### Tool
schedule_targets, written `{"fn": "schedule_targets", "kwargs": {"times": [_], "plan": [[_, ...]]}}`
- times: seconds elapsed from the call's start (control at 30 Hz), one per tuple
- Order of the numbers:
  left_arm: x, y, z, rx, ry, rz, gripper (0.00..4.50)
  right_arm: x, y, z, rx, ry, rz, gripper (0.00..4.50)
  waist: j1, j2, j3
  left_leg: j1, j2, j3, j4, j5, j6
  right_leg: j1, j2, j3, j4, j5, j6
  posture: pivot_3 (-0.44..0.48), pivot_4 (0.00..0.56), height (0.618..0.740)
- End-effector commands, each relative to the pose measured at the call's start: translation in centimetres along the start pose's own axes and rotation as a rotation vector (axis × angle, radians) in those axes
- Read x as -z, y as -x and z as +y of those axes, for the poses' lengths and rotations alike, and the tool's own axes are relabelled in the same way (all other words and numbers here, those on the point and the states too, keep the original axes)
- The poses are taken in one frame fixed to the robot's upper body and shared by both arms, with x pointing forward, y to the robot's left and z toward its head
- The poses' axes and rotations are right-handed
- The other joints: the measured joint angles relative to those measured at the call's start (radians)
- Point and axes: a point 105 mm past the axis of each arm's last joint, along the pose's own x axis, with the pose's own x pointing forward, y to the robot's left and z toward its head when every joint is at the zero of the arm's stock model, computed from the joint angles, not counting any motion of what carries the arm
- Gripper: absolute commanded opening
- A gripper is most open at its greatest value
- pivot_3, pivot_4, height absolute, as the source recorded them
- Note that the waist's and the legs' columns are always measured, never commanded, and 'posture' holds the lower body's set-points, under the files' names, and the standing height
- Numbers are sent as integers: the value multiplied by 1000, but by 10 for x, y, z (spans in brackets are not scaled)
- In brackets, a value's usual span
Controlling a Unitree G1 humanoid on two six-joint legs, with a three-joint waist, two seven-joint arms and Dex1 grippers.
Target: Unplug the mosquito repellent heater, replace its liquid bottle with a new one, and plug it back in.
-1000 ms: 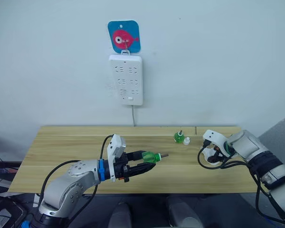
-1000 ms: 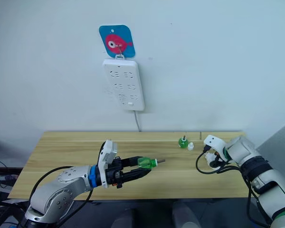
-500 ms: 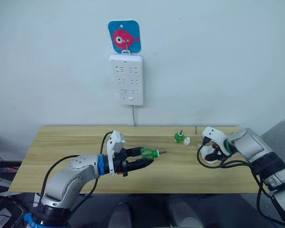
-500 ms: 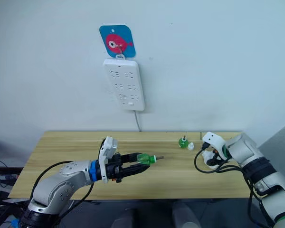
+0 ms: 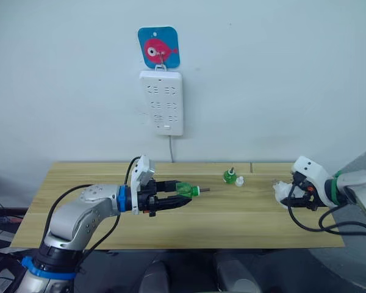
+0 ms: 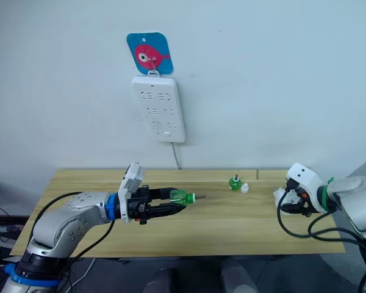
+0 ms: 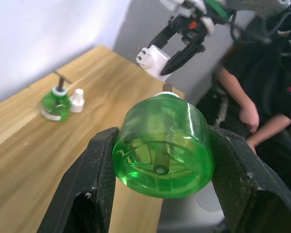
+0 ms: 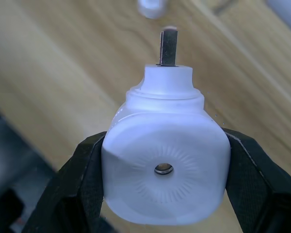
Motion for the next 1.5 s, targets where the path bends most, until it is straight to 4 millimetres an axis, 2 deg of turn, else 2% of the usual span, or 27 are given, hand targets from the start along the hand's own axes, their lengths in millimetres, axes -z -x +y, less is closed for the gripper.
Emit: {"fn": "schedule_targets", "kwargs": {"times": [0.03,0.17,0.27,0.47,0.73,1.17,1.5], "plan": [[-22,4,-6,78,-28,-37,2366,-43,26,29,-92,100,-221,2966,-12,0,-1,0,0,0,0,0,0,0,0,0,0,0,0,-235,89,704],[-33,5,-9,130,-39,-21,2366,-66,43,62,-254,27,-369,2966,-41,-1,-3,0,0,0,2,0,0,1,0,0,0,0,0,-257,92,704],[-40,5,-12,164,-46,-11,2366,-82,52,73,-330,-50,-476,2966,-58,-2,-3,0,1,-1,2,0,0,1,1,0,1,0,0,-264,96,704],[-60,7,-20,218,-43,-32,2366,-107,64,80,-465,-191,-664,2966,-69,-2,-3,0,1,0,3,0,0,1,2,1,2,0,1,-257,96,704],[-92,14,-24,229,-29,-98,2366,-120,67,79,-530,-259,-757,2966,-65,-1,-4,-2,1,-1,3,0,0,0,2,0,2,0,1,-229,93,704],[-99,5,-30,253,-32,-86,2366,-133,69,95,-625,-330,-792,2966,-59,-1,-4,-2,1,-1,3,0,0,-1,2,1,2,0,1,-211,82,704],[-90,3,-29,243,-79,-20,2366,-138,67,102,-626,-345,-773,2966,-57,-1,-4,-2,1,-1,4,0,0,-1,3,1,2,0,1,-211,82,704]]}}
